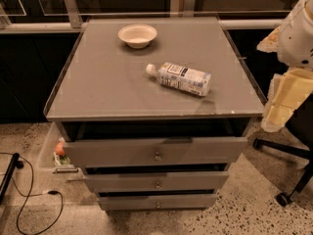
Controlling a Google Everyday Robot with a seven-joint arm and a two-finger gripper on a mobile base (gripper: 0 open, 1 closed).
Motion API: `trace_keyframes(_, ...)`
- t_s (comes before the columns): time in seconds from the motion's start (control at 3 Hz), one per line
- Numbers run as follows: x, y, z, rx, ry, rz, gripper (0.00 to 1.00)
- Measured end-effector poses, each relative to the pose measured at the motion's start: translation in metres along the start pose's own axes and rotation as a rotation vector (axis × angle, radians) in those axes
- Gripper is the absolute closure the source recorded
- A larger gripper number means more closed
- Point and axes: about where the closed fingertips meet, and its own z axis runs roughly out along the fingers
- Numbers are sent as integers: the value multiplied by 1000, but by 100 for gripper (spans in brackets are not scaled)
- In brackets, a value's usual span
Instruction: Open middle drawer
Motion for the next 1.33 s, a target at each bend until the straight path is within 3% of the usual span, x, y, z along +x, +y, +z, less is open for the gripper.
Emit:
trace_keyframes(0.33, 0, 0, 0, 0, 0, 0, 0)
trace_keyframes(0.67, 10, 10, 20, -20, 11, -3, 0)
trace_keyframes(1.0, 23, 35, 55, -46, -13, -25, 0)
trace_keyframes(1.33, 40, 65, 105, -64, -61, -83, 0)
